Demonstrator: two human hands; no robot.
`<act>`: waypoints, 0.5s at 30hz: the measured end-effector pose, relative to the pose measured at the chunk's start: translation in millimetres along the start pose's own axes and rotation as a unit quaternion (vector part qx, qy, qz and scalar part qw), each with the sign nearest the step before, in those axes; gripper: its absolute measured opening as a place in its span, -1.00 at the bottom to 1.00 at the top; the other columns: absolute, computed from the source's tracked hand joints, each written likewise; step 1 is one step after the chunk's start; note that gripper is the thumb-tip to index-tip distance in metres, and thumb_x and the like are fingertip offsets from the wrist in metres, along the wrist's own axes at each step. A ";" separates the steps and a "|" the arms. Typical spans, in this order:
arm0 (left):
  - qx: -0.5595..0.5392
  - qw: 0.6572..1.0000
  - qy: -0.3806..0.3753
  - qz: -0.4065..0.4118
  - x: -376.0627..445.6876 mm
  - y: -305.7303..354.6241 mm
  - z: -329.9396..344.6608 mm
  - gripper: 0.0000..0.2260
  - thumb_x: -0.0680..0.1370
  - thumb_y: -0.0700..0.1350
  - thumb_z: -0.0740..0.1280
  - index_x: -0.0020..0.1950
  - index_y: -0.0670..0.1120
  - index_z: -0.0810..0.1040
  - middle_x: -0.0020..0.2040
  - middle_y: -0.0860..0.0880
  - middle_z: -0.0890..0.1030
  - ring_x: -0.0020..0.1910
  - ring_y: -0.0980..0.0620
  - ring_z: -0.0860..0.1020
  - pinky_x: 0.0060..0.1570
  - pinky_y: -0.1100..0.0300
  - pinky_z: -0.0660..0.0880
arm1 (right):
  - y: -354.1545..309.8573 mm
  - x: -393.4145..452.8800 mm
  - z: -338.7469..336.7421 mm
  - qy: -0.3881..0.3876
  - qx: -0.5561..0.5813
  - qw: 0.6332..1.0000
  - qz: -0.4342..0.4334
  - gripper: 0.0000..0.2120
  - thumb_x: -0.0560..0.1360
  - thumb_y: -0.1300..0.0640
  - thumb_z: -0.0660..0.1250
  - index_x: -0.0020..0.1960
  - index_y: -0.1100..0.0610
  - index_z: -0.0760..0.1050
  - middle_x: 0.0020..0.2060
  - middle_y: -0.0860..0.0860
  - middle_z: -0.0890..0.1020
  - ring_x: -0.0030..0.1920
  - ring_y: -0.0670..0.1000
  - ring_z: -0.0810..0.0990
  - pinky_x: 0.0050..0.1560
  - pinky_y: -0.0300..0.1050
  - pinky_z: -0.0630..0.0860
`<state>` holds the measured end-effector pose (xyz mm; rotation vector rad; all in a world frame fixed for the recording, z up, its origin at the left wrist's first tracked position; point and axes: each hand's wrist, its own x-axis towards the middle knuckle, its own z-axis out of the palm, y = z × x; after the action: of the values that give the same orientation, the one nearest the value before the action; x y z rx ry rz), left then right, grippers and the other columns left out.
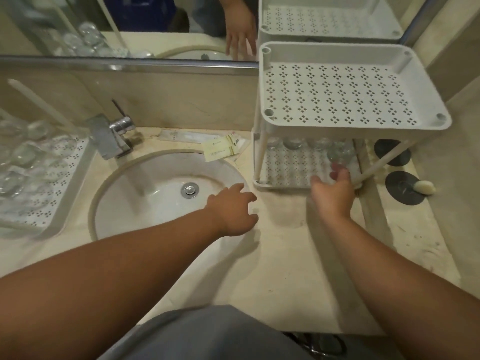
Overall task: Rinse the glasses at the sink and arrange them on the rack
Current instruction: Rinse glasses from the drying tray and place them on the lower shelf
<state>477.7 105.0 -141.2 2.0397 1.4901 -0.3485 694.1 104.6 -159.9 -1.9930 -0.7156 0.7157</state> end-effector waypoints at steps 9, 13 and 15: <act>-0.133 0.984 0.109 -0.035 -56.0 -75.8 -11.8 -0.53 0.57 0.11 0.25 0.48 0.07 0.36 0.50 0.04 0.32 0.44 0.03 0.34 0.37 0.00 0.36 | 1.5 -130.0 55.2 -0.160 -0.097 0.976 -0.115 -0.61 0.51 0.06 0.36 0.32 -0.01 0.42 0.19 -0.06 0.51 -0.11 -0.06 0.57 -0.07 -0.11 0.50; -0.151 0.973 0.167 -0.050 -86.0 -118.1 -22.2 -0.55 0.57 0.10 0.28 0.45 0.07 0.40 0.52 0.02 0.29 0.38 0.02 0.43 0.34 0.06 0.38 | -16.8 -163.6 91.0 -0.216 -0.099 0.959 -0.156 -0.65 0.52 0.00 0.34 0.28 -0.13 0.41 0.21 -0.17 0.47 -0.10 -0.19 0.55 -0.02 -0.17 0.54; -0.161 0.967 0.187 -0.066 -100.6 -142.3 -29.1 -0.56 0.57 0.09 0.29 0.44 0.08 0.41 0.54 0.01 0.25 0.30 0.00 0.50 0.27 0.13 0.39 | -30.0 -177.5 111.0 -0.230 -0.101 0.951 -0.178 -0.66 0.52 -0.02 0.33 0.28 -0.13 0.40 0.20 -0.20 0.46 -0.09 -0.24 0.54 -0.11 -0.40 0.44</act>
<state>307.2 73.0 -107.7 1.8128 1.7767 0.2335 490.0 51.0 -146.7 -1.8116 -1.4352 0.9227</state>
